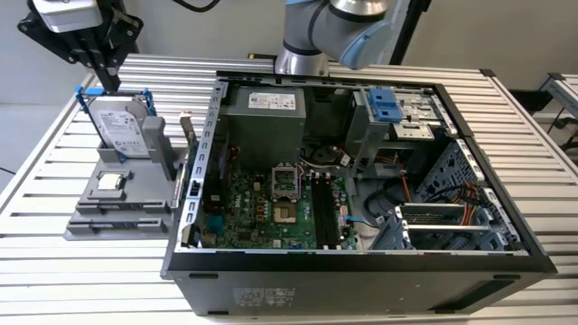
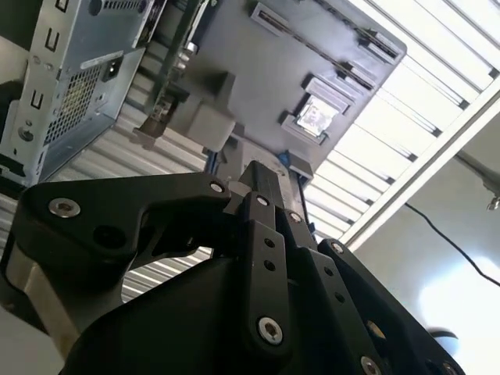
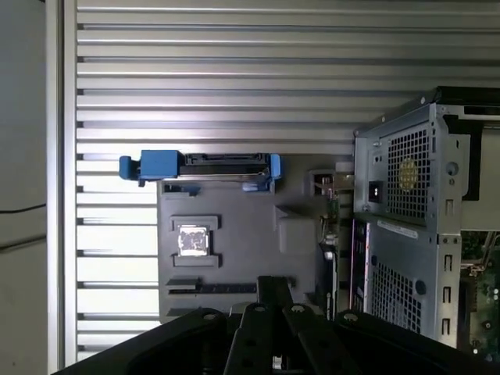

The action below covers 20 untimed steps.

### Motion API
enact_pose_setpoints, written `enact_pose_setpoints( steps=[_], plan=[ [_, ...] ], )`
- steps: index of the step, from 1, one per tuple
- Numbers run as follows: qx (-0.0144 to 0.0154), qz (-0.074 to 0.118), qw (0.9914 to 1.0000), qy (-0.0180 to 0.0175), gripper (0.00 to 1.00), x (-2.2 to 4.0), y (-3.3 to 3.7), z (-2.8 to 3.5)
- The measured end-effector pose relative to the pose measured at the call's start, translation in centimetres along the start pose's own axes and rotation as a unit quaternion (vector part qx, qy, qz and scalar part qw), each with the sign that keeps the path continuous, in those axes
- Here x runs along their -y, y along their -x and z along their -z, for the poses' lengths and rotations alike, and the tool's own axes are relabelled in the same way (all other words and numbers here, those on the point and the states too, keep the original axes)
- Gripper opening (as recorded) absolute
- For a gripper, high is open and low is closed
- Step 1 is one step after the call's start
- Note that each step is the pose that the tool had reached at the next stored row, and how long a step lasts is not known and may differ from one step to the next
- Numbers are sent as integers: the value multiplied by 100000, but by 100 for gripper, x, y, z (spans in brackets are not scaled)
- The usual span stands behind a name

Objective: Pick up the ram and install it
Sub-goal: 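Reach for the ram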

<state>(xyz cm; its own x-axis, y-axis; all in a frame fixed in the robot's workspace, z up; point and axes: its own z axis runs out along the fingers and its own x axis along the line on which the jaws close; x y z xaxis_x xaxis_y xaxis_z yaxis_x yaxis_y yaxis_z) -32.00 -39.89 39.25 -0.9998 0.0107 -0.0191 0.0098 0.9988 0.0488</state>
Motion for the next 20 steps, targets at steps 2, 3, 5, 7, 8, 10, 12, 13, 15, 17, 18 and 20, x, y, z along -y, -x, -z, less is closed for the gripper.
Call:
enact_pose_setpoints(
  steps=[2, 3, 5, 7, 8, 10, 12, 13, 15, 17, 18, 20],
  plan=[
    [-12, 109, 100000, -3, 0, 1, -61, 2],
    [-13, 160, 100000, -2, 0, 1, -91, 2],
    [-17, 264, 100000, 2, 0, 1, -152, 3],
    [-24, 368, 99999, 3, 0, 2, -212, 5],
    [-22, 417, 99999, 8, 0, 2, -238, 5],
    [-19, 426, 99999, 9, 0, 3, -247, 5],
    [-21, 428, 99999, 8, 0, 2, -247, 5],
    [-29, 430, 99999, 2, 0, 8, -248, 6],
    [-24, 423, 99999, 10, 0, 54, -247, 7],
    [-22, 425, 99999, 15, 0, 122, -246, 10],
    [-25, 425, 99999, 16, 0, 164, -246, 12],
    [-27, 427, 99999, 18, 0, 257, -244, 16]
  ],
)
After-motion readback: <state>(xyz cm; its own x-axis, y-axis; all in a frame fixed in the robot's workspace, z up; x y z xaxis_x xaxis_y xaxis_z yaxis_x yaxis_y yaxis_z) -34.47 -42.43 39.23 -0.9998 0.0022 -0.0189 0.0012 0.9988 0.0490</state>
